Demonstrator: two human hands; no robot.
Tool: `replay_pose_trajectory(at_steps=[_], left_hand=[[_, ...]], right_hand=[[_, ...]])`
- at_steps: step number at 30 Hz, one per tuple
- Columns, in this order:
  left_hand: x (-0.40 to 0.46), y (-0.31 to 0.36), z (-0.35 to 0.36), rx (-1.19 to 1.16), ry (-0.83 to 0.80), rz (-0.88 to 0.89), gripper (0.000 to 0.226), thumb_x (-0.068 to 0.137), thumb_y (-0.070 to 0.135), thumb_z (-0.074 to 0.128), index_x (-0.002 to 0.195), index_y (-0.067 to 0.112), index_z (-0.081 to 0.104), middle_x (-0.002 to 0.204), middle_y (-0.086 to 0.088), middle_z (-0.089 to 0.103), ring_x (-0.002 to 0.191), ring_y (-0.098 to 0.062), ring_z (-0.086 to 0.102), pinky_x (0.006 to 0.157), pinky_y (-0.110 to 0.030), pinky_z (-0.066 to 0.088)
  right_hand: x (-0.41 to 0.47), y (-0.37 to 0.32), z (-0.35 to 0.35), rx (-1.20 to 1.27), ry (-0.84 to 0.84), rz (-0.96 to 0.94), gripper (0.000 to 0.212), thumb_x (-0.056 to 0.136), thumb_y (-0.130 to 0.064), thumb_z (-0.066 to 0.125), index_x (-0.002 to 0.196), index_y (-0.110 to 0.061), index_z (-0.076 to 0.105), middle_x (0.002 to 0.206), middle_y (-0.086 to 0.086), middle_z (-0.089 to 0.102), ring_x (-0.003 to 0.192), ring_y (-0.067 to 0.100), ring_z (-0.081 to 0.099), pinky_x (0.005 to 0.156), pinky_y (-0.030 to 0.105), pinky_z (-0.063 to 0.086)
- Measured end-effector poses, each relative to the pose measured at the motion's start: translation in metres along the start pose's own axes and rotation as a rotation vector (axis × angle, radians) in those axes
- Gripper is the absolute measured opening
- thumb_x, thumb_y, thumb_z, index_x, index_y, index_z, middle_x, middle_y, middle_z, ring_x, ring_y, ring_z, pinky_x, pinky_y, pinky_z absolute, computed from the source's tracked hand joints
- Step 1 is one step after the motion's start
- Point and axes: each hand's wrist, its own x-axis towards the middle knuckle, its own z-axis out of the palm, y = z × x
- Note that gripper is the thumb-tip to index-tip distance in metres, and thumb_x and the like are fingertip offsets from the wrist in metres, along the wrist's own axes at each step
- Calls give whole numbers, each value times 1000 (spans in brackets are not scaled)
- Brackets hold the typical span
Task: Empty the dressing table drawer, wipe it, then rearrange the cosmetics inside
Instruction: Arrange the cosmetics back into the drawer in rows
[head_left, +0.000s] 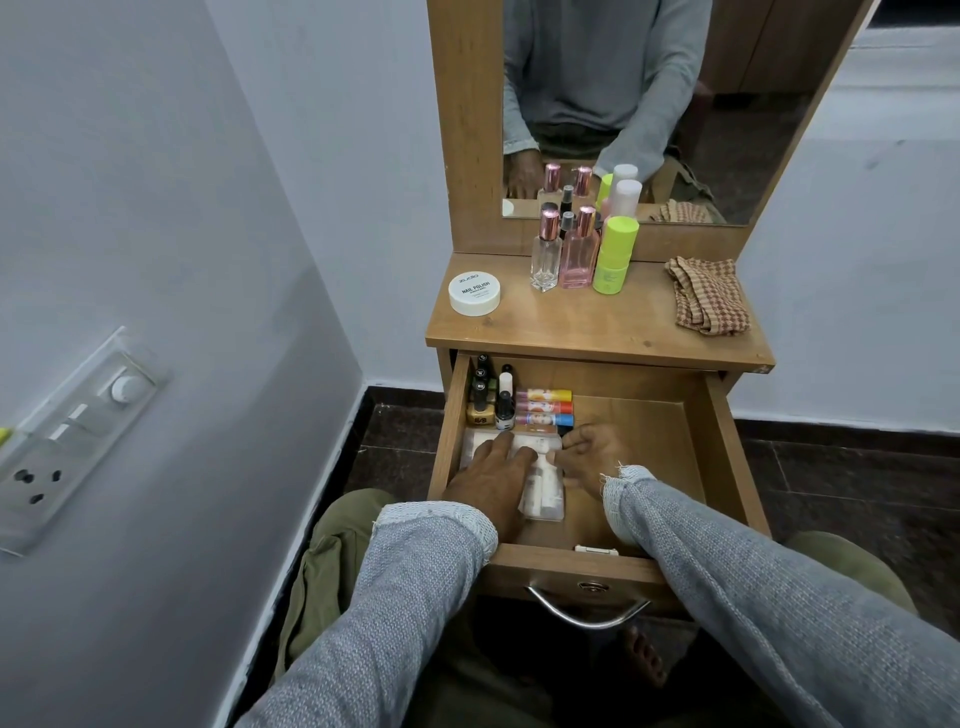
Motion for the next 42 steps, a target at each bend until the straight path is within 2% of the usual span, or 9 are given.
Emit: replay_pose_trajectory(at_steps=[20,24,28,30,32,36,39,42], left_hand=[[1,-1,1,-17,-14,0,78,80,19,72,145,23,29,158,-5,12,144,-26,16,114,-48,30],[0,0,1,-4,1,0,75,81,24,72,144,24,31,157,-5,14,143,-25,18,114,-46,31],[-2,0,1,-36,39,-5,66,83,27,68,141,23,35,154,-3,21,141,-24,23,111,-45,34],[-4,1,-2,-52,82,5,60,86,27,65,140,23,37,153,-1,26,139,-23,28,110,-44,36],[-9,3,-8,-73,169,34,51,89,26,61,136,24,43,148,1,36,133,-22,38,106,-42,41],[-15,4,-22,-174,374,64,32,92,28,57,124,28,54,125,5,59,111,-15,56,93,-36,50],[-10,7,-43,-245,472,66,23,93,29,58,117,28,59,112,8,65,96,-10,61,86,-34,55],[6,13,-76,-385,571,51,14,92,24,59,106,24,62,99,7,68,85,-11,63,81,-35,55]], right_hand=[[-8,-5,-3,-12,-34,1,17,78,-1,73,71,-11,61,76,6,68,76,24,69,76,48,58],[-14,-8,-4,-88,-5,-62,18,82,-10,72,68,-16,61,79,7,69,69,17,67,68,36,59],[-20,-13,-5,-281,37,-132,17,84,-25,70,81,-8,69,88,12,71,86,29,67,81,43,56],[-24,-17,-8,-319,46,-159,16,85,-26,68,83,-10,69,88,7,71,86,26,66,79,38,55],[-30,-23,-15,-338,70,-210,10,85,-26,66,81,-17,66,83,-1,67,80,17,64,71,29,52],[-30,-38,-38,-397,182,-375,6,86,-24,65,80,-21,64,78,-10,64,75,6,60,58,13,40],[-22,-60,-61,-414,269,-496,5,88,-23,63,84,-19,63,78,-10,61,72,0,55,59,10,37],[-10,-86,-79,-398,384,-610,5,87,-20,63,87,-15,64,78,-5,61,69,6,54,60,12,38]])
